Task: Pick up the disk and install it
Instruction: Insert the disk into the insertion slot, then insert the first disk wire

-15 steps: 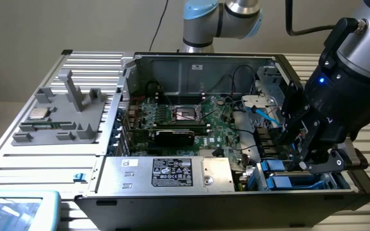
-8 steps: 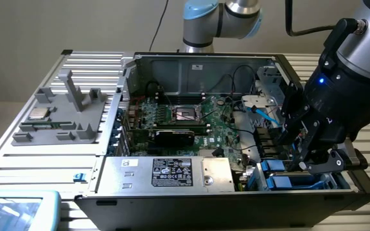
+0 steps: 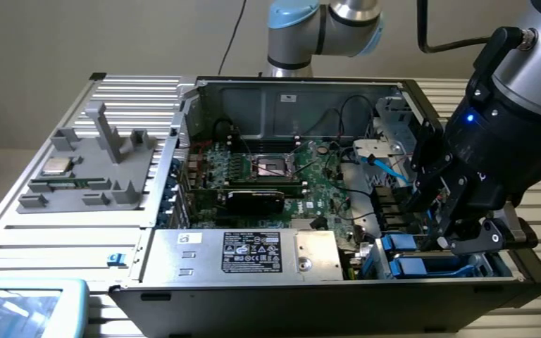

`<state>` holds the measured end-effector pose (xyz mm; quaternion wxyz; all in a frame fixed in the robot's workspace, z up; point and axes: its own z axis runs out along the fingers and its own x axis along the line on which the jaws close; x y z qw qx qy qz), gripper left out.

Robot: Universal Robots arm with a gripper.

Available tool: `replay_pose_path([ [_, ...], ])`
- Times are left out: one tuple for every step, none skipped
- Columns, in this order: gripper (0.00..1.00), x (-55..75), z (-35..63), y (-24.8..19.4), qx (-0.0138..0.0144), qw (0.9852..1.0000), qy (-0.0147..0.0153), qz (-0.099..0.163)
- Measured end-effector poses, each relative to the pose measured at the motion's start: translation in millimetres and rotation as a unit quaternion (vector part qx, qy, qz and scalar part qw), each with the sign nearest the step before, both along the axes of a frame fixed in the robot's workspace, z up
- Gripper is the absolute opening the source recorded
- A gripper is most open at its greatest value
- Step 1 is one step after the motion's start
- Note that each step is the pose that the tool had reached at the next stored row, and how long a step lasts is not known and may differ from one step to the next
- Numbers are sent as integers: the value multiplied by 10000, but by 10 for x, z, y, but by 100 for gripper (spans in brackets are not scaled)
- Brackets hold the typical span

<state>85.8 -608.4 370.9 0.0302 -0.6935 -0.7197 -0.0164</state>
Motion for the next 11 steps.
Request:
replay_pose_path([
  [51, 2, 0, 0, 0, 10000, 0, 0],
  [51, 20, -1, 0, 0, 10000, 1, 1],
  [51, 44, -2, 0, 2, 10000, 7, 0],
  [51, 72, -1, 0, 4, 10000, 11, 0],
  [51, 103, 0, 0, 7, 10000, 17, 0],
  [51, 134, 0, 0, 12, 10000, 27, 0],
  [51, 167, 0, 0, 17, 10000, 39, 0],
  [51, 198, 0, 0, 22, 10000, 53, 0],
  [51, 229, 0, 0, 26, 10000, 68, 0],
  [51, 258, 1, 0, 28, 10000, 85, 0],
  [51, 286, 2, 0, 31, 9999, 104, 0],
])
